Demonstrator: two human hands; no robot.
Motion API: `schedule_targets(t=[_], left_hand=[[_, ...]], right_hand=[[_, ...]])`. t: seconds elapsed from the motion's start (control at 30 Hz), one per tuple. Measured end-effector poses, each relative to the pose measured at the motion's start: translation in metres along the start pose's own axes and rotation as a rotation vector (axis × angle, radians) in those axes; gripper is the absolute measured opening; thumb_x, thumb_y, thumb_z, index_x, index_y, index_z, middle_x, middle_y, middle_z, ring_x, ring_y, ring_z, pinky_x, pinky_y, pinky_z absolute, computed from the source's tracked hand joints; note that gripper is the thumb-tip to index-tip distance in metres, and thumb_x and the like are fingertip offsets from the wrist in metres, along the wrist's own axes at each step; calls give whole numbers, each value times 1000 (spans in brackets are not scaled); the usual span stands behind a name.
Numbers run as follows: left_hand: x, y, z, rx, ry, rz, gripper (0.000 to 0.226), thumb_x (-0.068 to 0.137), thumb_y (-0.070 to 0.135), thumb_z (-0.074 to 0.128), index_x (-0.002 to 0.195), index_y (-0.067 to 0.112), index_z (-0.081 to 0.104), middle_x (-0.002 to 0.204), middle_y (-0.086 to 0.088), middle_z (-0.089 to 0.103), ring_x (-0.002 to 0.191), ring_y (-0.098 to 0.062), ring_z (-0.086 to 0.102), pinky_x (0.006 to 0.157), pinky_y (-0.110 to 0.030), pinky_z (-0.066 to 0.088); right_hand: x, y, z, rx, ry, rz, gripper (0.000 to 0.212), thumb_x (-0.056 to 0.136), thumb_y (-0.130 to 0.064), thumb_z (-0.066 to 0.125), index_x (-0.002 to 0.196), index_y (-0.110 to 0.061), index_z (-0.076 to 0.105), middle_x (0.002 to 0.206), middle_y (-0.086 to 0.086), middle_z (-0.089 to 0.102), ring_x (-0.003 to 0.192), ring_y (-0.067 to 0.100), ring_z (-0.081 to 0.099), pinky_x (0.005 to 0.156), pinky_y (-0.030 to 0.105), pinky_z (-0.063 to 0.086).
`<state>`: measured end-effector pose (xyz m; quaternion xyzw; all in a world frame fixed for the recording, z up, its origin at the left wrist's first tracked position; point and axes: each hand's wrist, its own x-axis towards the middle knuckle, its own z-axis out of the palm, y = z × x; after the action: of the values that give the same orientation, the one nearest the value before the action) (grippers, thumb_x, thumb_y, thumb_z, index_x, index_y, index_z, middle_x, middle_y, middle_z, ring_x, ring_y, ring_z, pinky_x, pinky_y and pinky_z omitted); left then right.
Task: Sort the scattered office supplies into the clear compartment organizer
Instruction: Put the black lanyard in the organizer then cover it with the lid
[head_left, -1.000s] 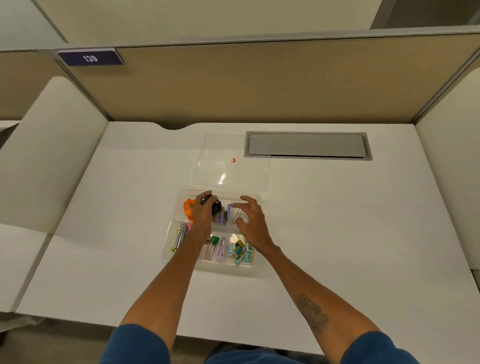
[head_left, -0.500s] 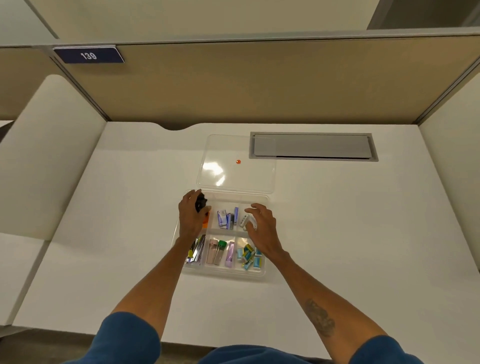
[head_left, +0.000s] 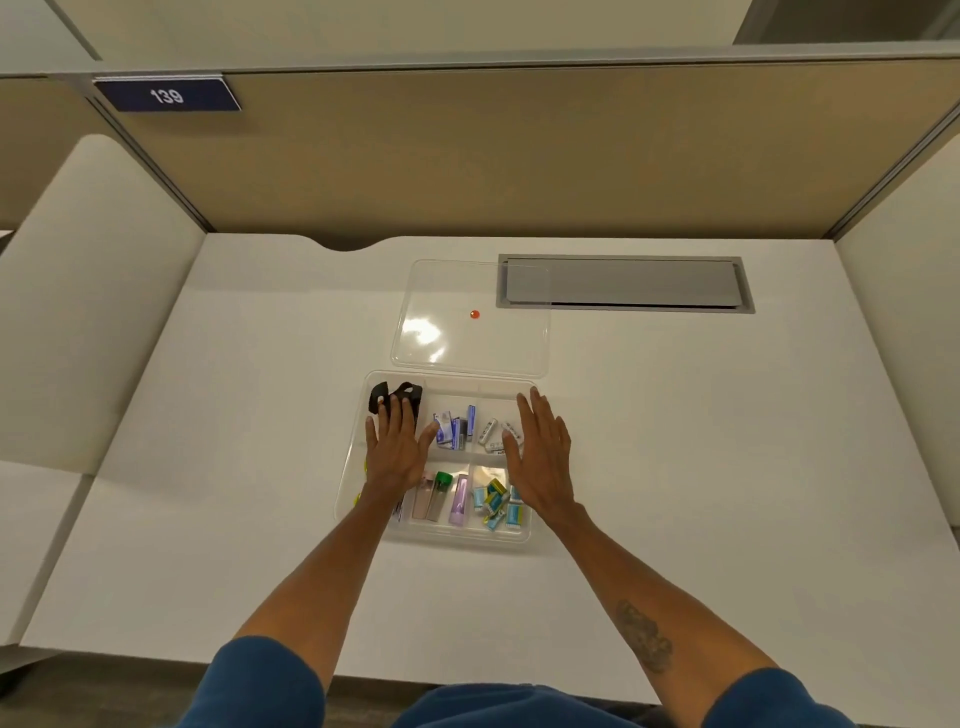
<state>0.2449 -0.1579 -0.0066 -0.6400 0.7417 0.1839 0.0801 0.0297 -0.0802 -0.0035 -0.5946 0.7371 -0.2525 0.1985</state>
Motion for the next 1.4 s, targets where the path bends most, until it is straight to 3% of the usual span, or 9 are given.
schedule_targets(t=[0.2, 0.3, 0.37, 0.5, 0.67, 0.8, 1.13, 1.27, 1.4], left_hand=[[12, 4, -12, -124, -102, -54, 73, 97, 59, 15, 153, 13, 5, 161, -9, -1, 148, -27, -6, 118, -48, 0], [11, 1, -12, -232, 150, -49, 62, 98, 55, 24, 142, 15, 42, 153, -12, 31, 143, -30, 22, 115, -48, 21], [9, -1, -12, -287, 288, -42, 48, 100, 48, 32, 129, 18, 56, 141, -9, 46, 130, -31, 38, 105, -46, 37], [15, 3, -22, -297, 454, -15, 31, 99, 38, 39, 112, 20, 61, 120, -3, 54, 108, -26, 47, 86, -40, 42], [45, 12, -47, -439, 525, 9, 34, 99, 38, 43, 121, 15, 54, 126, -5, 53, 116, -24, 46, 94, -40, 42], [80, 22, -67, -514, 492, 24, 41, 99, 35, 46, 132, 11, 47, 138, -9, 48, 127, -26, 42, 105, -42, 38], [170, 14, -82, -702, 69, -247, 68, 98, 35, 50, 151, 8, 19, 159, -12, 18, 146, -28, 19, 119, -41, 17], [184, 11, -77, -669, 7, -289, 66, 97, 36, 50, 149, 5, 24, 154, -15, 30, 141, -32, 30, 116, -42, 25], [190, 17, -71, -685, 114, -332, 51, 98, 29, 50, 142, 5, 41, 146, -15, 44, 134, -31, 41, 112, -39, 31]], right_hand=[[-3, 9, 6, -151, -54, -17, 56, 99, -44, 23, 151, -28, 7, 160, -2, -1, 147, 15, -4, 118, 44, 2], [0, 8, 8, -117, -51, 23, 56, 98, -46, 22, 151, -29, 12, 160, -2, 2, 147, 15, -3, 117, 43, 1], [7, 6, 6, -70, -23, 49, 54, 99, -45, 25, 149, -28, 18, 160, -1, 10, 147, 15, 4, 117, 43, 5], [29, 3, -3, 28, 103, 112, 49, 98, -40, 34, 143, -20, 34, 150, 6, 35, 139, 22, 30, 115, 42, 20], [69, 0, -14, 222, 223, 260, 42, 97, -22, 47, 138, -14, 40, 139, 7, 48, 128, 22, 42, 108, 36, 30], [107, 0, -25, 311, 211, 334, 47, 95, -10, 49, 140, -9, 36, 143, 12, 43, 130, 27, 42, 107, 33, 33], [181, 19, -16, 343, -82, 469, 70, 92, -13, 54, 150, -16, 16, 156, 9, 22, 143, 29, 23, 116, 42, 25], [192, 23, -3, 320, -68, 538, 67, 92, -13, 53, 150, -15, 19, 156, 11, 24, 142, 31, 23, 115, 43, 26], [201, 16, 5, 296, -21, 583, 61, 92, -12, 51, 147, -11, 26, 152, 13, 32, 139, 32, 28, 112, 42, 28]])
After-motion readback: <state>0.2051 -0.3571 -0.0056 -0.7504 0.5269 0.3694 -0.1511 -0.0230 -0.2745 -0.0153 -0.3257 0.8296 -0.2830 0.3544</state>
